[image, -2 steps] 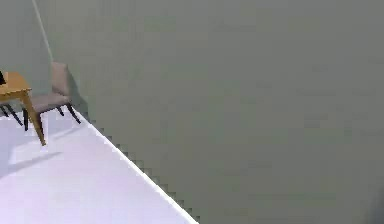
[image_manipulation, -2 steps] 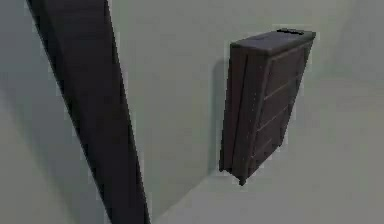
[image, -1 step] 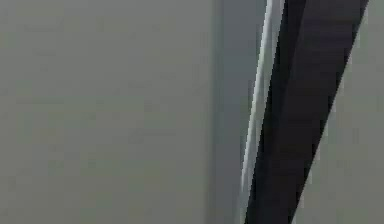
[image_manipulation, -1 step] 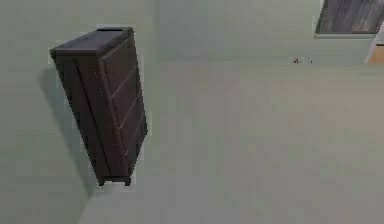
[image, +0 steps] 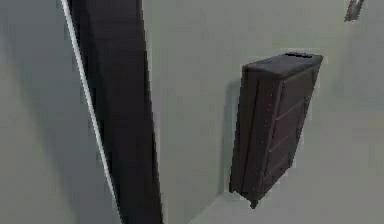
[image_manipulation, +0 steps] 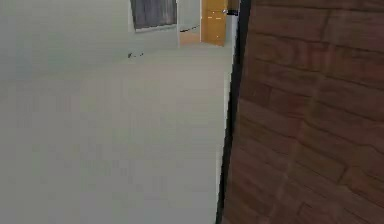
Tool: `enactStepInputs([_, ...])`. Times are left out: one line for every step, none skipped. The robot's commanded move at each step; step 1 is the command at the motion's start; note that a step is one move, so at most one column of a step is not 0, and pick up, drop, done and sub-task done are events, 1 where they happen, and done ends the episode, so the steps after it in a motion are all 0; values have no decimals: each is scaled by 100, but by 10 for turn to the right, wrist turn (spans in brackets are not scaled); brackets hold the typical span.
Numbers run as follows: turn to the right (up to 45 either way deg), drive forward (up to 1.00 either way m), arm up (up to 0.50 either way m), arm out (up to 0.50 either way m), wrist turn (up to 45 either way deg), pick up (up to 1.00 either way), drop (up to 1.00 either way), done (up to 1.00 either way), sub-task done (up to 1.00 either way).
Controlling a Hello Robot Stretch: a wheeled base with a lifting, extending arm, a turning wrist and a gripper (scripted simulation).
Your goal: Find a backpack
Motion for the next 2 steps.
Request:
enactStepInputs([360,0,0,0,0,0,0,0,0])
enactStepInputs([0,50,0,0,0,0,0,0,0])
